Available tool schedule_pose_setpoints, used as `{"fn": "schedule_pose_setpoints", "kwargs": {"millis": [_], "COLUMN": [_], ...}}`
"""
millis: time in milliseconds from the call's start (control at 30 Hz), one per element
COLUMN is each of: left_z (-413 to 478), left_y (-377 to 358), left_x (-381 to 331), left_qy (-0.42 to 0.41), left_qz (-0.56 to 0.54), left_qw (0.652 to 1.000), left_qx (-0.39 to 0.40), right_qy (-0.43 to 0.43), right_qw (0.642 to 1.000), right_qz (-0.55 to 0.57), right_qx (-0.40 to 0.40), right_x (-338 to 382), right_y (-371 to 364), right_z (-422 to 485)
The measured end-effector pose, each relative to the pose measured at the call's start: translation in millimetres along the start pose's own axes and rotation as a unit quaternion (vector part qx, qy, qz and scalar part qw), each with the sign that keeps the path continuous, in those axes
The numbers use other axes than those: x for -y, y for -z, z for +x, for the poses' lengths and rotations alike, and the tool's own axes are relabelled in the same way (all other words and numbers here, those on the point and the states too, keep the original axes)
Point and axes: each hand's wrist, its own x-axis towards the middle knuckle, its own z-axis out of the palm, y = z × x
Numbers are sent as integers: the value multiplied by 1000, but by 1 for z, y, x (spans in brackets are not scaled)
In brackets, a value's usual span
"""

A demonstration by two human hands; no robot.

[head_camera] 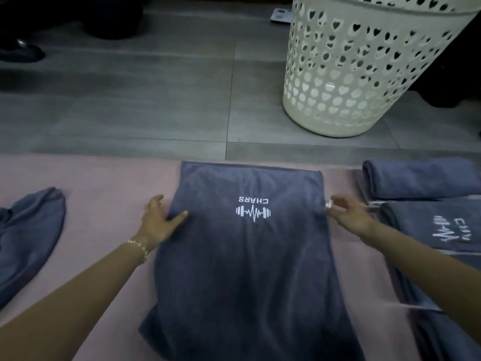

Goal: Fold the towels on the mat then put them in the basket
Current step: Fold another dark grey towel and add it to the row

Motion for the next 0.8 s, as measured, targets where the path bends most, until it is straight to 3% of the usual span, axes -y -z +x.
{"fn": "schedule_pose_setpoints", "kwargs": {"millis": [67,100,167,300,433,633,700,800], "left_z": [-5,-8,-23,-55,-79,-109,-112,-117], "left_y": [3,5,11,12,9,23,33,41], "left_x": [37,51,58,48,36,30,28,37], "left_qy": [51,38,4,-38,50,90,93,83], "left_qz": [84,101,83,46,15,-200,-210,-148], "left_qw": [995,993,995,984,970,923,913,927], "left_qx": [23,42,55,166,239,316,336,335], "right_qy": [-29,-43,-65,-94,-95,-169,-162,-153], "right_qw": [1000,999,997,995,993,978,980,983], "right_qz": [-1,-2,-18,-13,-47,38,54,46], "right_qx": [10,15,26,30,50,113,101,88], "right_x": [-31,-46,-68,-81,-85,-87,-91,-99], "right_y": [-1,0,1,-4,-15,-21,-16,-6], "right_z": [-21,-31,-49,-76,-90,-119,-127,-136]}}
